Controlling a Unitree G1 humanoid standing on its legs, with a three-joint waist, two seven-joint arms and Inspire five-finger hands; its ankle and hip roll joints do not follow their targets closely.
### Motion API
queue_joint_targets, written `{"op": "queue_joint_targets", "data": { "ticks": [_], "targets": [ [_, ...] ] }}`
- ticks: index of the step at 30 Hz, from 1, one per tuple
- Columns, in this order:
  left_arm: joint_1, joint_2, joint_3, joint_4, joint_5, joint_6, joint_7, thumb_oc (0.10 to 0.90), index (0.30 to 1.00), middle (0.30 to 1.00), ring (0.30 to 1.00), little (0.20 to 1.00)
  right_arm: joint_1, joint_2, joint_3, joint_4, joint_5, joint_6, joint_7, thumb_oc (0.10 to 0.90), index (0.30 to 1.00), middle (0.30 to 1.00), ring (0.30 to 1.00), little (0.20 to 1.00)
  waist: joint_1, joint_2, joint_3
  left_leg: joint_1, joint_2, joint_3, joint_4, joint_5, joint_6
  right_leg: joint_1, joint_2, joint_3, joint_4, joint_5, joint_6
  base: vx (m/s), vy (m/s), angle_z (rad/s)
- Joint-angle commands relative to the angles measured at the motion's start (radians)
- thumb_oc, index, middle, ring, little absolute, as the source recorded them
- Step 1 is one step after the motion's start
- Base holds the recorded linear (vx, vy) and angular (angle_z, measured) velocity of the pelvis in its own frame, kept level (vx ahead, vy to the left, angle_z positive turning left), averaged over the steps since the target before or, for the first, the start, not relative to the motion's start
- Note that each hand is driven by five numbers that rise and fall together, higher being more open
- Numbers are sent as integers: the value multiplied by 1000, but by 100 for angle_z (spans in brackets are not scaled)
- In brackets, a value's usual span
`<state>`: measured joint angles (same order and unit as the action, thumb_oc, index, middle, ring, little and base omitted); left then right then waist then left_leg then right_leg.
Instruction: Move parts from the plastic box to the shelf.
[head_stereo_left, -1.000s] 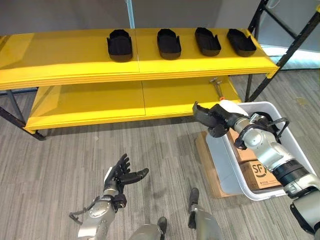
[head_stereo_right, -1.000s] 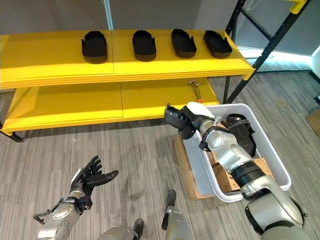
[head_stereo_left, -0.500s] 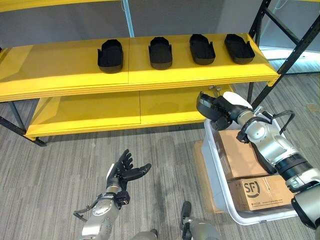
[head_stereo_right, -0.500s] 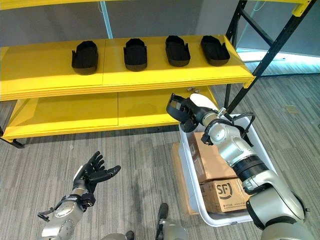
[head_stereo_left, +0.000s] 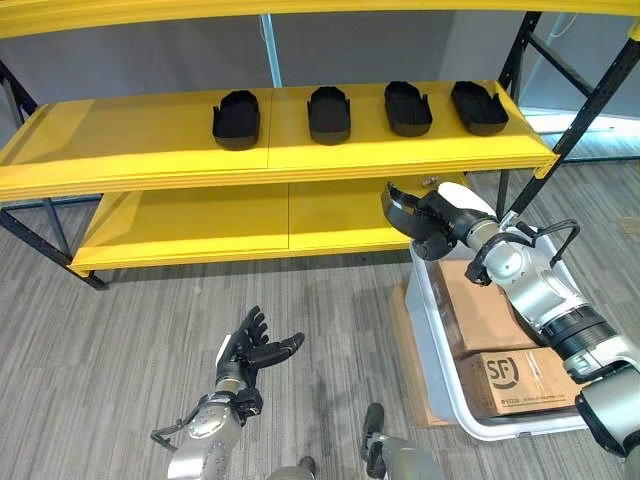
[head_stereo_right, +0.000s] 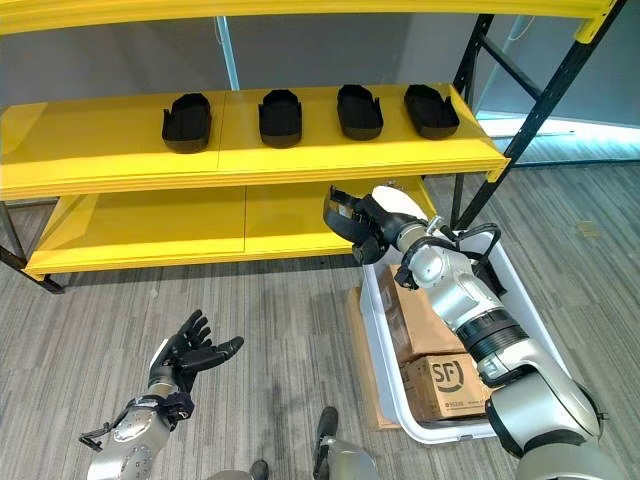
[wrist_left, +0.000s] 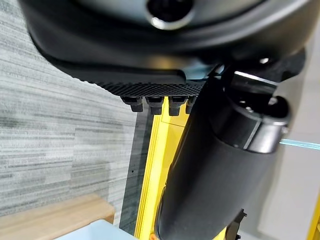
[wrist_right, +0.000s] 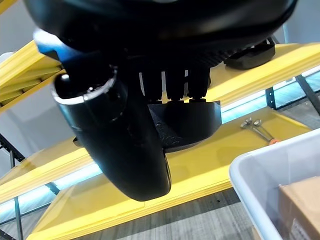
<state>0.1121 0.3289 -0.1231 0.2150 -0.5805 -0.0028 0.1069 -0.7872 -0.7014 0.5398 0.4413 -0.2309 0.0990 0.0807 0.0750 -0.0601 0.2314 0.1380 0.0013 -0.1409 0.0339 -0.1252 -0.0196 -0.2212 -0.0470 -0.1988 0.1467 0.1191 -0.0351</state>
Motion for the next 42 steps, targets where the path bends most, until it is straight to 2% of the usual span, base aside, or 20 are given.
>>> {"op": "queue_joint_targets", "data": {
  "ticks": [1,7,10,15,16,17,19,20,21,23,25,26,27,28,29,31,35,38,42],
  "targets": [
    [29,46,15,-127,7,-84,-2,900,1000,1000,1000,1000,-195,15,1,-10,-10,-65,-94,400,300,300,300,300,13,-55,-102,0,37,-11,16,-53,-2,121,-111,67,-116,3,150,0,0,0],
    [4,76,0,-121,18,-91,-2,900,1000,1000,1000,1000,-228,-29,23,-8,-6,-72,-90,400,300,300,300,300,4,-46,-87,-12,69,-30,25,-51,-18,94,-84,74,-37,-64,135,-12,-32,3],
    [0,85,4,-116,16,-94,0,900,1000,1000,1000,1000,-244,-54,31,-10,11,-76,-86,400,300,300,300,300,8,-49,-87,-18,92,-58,21,-35,-35,86,-71,52,-9,-101,119,25,-137,18],
    [6,86,16,-113,1,-95,6,900,1000,1000,1000,1000,-252,-82,38,-22,45,-80,-95,400,300,300,300,300,27,-51,-89,-63,132,-109,2,30,-64,92,-56,1,-19,-137,96,36,-195,48],
    [-4,83,15,-110,-8,-99,5,900,1000,1000,1000,1000,-251,-104,33,-33,63,-84,-106,400,300,300,300,300,26,-48,-75,-110,150,-72,48,51,-75,98,-69,-32,-22,-147,87,-9,-124,65],
    [-5,84,14,-110,-8,-99,5,900,1000,1000,1000,1000,-251,-105,32,-34,63,-84,-106,400,300,300,300,300,24,-50,-77,-116,146,-75,49,55,-75,95,-73,-34,-25,-143,87,-17,-75,75],
    [-14,85,12,-106,-17,-93,-6,900,1000,1000,1000,1000,-218,-145,7,-41,58,-83,-112,400,300,300,300,300,-4,-52,-67,-135,238,93,73,142,-78,101,-98,-86,-21,-158,77,-15,18,78],
    [-14,85,12,-106,-17,-93,-6,900,1000,1000,1000,1000,-218,-145,7,-41,58,-83,-112,400,300,300,300,300,-4,-52,-67,-135,238,93,73,142,-78,101,-98,-86,-21,-158,77,23,7,99],
    [-10,86,11,-112,-24,-92,-12,900,1000,1000,1000,1000,-211,-149,3,-38,58,-78,-116,400,300,300,300,300,-2,-48,-65,-132,269,105,57,182,-87,109,-96,-91,-26,-162,78,50,7,105],
    [3,97,22,-130,-25,-91,-9,900,1000,1000,1000,1000,-232,-137,16,-27,55,-68,-125,400,300,300,300,300,17,-33,-67,-184,296,21,23,267,-107,110,-91,-75,-24,-165,93,70,83,60],
    [3,96,17,-131,-17,-86,-15,900,1000,1000,1000,1000,-212,-136,-2,-29,63,-68,-124,400,300,300,300,300,7,-33,-62,-209,347,63,-11,335,-129,112,-122,-77,-18,-158,103,75,174,-1],
    [10,96,18,-131,-12,-86,-16,900,1000,1000,1000,1000,-198,-125,-4,-35,59,-69,-126,400,300,300,300,300,19,-33,-57,-206,335,32,-10,321,-127,107,-126,-64,-16,-156,108,72,139,15],
    [14,94,25,-134,-9,-88,-15,900,1000,1000,1000,1000,-197,-112,-1,-34,51,-71,-122,400,300,300,300,300,36,-30,-54,-208,296,-30,8,288,-128,105,-119,-38,-17,-150,113,47,168,-13],
    [14,89,30,-146,-11,-88,-18,900,1000,1000,1000,1000,-193,-103,-4,-54,41,-72,-106,400,300,300,300,300,33,-24,-50,-204,246,-47,30,190,-118,105,-123,-8,-27,-129,123,28,134,-43],
    [14,89,31,-146,-11,-88,-18,900,1000,1000,1000,1000,-193,-103,-5,-55,41,-71,-106,400,300,300,300,300,35,-25,-49,-203,245,-44,35,186,-117,106,-123,-5,-28,-129,124,25,188,-82],
    [24,88,21,-150,-5,-85,-25,900,1000,1000,1000,1000,-162,-65,-25,-54,35,-71,-100,400,300,300,300,300,33,-21,-42,-183,220,-18,49,100,-101,112,-141,29,-41,-103,146,29,255,-97],
    [9,107,7,-152,9,-85,-39,900,1000,1000,1000,1000,-140,-41,-43,-58,24,-71,-99,400,300,300,300,300,38,-26,-33,-175,170,46,93,31,-85,132,-201,40,-91,-42,183,-26,283,-82],
    [-5,111,6,-142,13,-93,-28,900,1000,1000,1000,1000,-135,12,-82,-50,30,-68,-120,400,300,300,300,300,40,-42,-38,-173,107,88,147,-38,-51,136,-258,56,-149,26,211,-28,324,-5],
    [4,109,13,-143,14,-92,-27,900,1000,1000,1000,1000,-123,27,-95,-48,26,-67,-122,400,300,300,300,300,41,-50,-43,-163,102,98,147,-48,-44,138,-263,65,-162,41,218,12,80,-11]
  ]
}}
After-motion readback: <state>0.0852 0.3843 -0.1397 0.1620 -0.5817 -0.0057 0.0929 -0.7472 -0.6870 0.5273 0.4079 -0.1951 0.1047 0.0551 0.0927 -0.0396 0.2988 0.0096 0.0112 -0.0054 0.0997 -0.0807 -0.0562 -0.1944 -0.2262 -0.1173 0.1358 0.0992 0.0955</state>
